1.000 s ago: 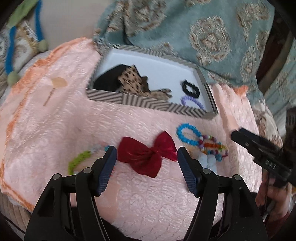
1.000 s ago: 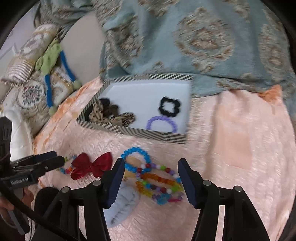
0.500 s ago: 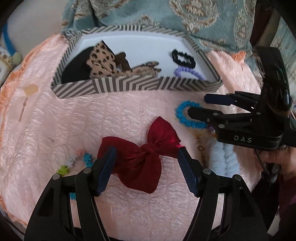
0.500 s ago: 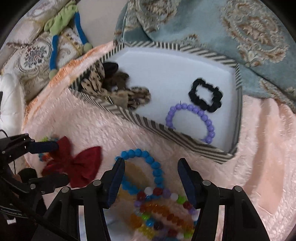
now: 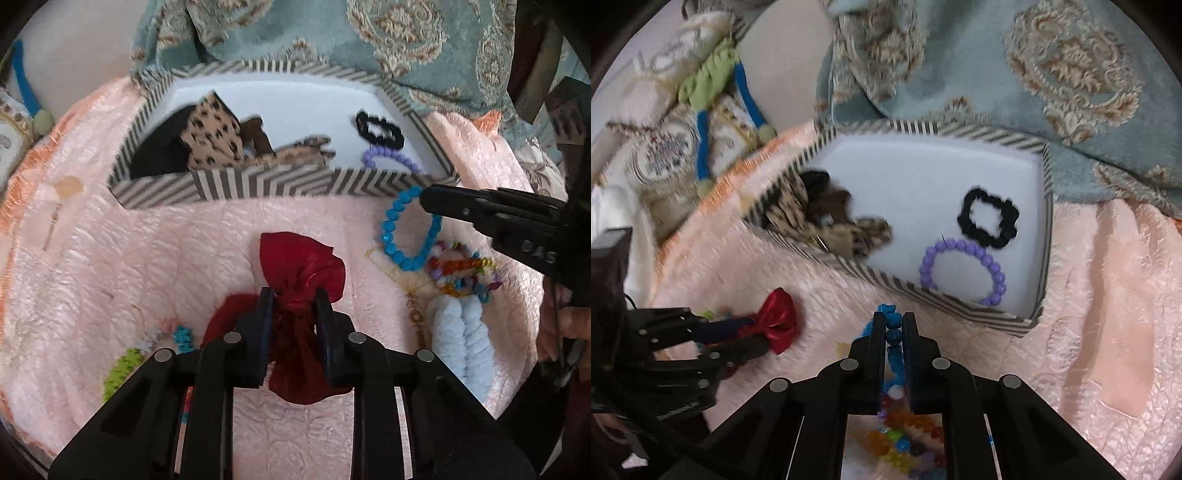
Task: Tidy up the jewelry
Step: 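Carry the red bow and blue bracelet over the white tray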
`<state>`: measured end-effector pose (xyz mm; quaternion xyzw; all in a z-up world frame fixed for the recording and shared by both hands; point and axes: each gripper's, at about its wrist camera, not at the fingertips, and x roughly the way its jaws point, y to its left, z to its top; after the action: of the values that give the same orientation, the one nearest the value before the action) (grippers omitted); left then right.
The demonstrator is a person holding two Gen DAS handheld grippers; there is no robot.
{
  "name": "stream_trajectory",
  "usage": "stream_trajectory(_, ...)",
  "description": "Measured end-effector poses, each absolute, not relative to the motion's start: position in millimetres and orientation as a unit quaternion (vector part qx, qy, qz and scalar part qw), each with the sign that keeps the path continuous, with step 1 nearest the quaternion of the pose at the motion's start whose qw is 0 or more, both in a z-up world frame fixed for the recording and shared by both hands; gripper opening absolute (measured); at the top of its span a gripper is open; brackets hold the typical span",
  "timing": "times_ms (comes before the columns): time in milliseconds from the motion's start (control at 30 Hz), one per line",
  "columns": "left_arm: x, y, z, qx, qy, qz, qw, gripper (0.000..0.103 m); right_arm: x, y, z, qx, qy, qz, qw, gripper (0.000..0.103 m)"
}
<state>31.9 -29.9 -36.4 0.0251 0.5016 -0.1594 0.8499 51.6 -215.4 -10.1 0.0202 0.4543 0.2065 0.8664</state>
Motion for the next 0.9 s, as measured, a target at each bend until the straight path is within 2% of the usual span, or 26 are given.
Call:
stream_trajectory(367, 21.7, -19.8, 11.6, 0.018, 0.450, -0.135, 0.882, 0.020, 36.0, -213.9, 44.8, 0.031, 0.412, 0.209, 0.887, 0.008)
stream_trajectory(900, 39.7, -12.6, 39.1, 0.036, 0.410, -0.084, 0.908, 0.020, 40.2, -210.6, 67.1, 0.015, 0.397, 0.207, 0.894, 0.008)
